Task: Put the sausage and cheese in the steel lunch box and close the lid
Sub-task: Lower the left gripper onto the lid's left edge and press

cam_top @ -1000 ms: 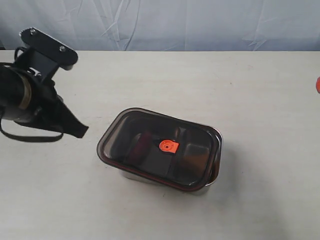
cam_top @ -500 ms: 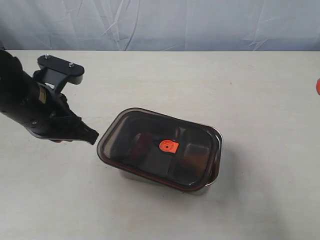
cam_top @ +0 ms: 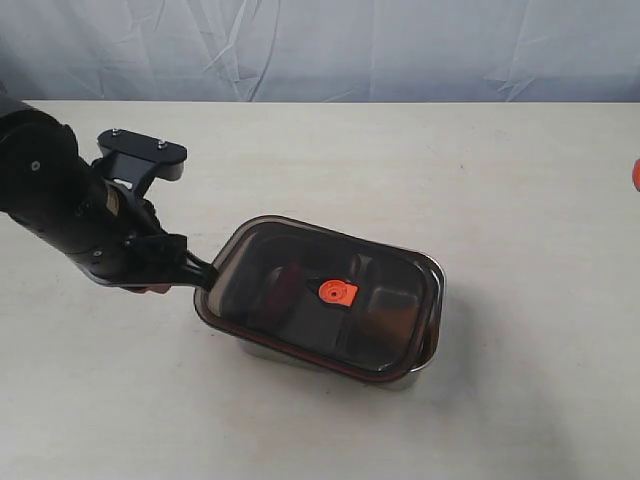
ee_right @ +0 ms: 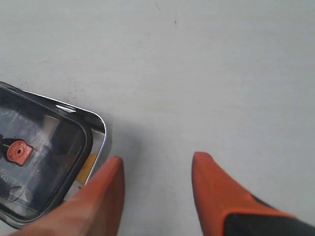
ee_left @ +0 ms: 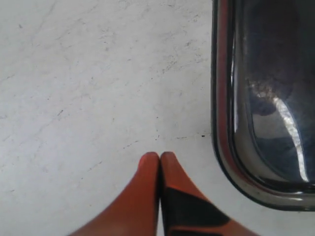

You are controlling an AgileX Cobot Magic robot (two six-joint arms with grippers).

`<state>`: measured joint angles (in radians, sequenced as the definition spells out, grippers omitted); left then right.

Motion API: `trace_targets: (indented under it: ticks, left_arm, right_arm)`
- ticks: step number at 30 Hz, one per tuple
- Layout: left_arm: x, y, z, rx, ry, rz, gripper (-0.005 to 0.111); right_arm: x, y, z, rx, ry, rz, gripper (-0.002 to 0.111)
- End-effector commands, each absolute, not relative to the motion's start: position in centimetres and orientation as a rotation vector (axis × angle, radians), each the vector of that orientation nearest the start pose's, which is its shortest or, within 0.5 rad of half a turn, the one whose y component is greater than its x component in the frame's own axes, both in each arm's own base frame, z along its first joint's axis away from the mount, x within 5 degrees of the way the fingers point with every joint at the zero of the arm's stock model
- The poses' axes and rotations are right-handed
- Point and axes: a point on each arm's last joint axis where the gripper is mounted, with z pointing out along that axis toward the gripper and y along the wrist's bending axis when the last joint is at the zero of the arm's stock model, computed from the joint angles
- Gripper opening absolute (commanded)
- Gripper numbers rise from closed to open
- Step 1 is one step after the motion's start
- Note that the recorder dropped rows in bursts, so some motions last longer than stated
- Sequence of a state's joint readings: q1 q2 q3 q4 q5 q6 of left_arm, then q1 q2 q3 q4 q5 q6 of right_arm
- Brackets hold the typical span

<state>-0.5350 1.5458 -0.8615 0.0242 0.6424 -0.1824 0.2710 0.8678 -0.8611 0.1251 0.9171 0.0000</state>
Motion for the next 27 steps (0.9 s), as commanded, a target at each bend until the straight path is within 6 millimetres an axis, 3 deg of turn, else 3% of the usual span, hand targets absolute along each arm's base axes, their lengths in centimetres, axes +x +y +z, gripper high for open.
trace_targets:
  ticks: [1,11,17,27]
  left_arm:
    - [24.5,-14.3,19.9,0.504,2.759,-0.162,0.0]
    - [24.5,-14.5,19.4,0.485,2.783,-0.18,0.0]
    - [23.7,-16.6,18.9,0.59,2.75,-0.205,0.0]
    - [23.5,-17.0,18.9,0.585,2.748,-0.229,0.0]
  right_arm:
    - [14.7,4.9,34.0,-0.282,2.389,0.269,0.044]
    - [14.7,4.9,34.0,-0.281,2.387,0.27,0.044]
    - [14.7,4.9,34.0,-0.281,2.387,0.27,0.044]
    - [14.7,4.9,34.0,-0.281,2.387,0.27,0.044]
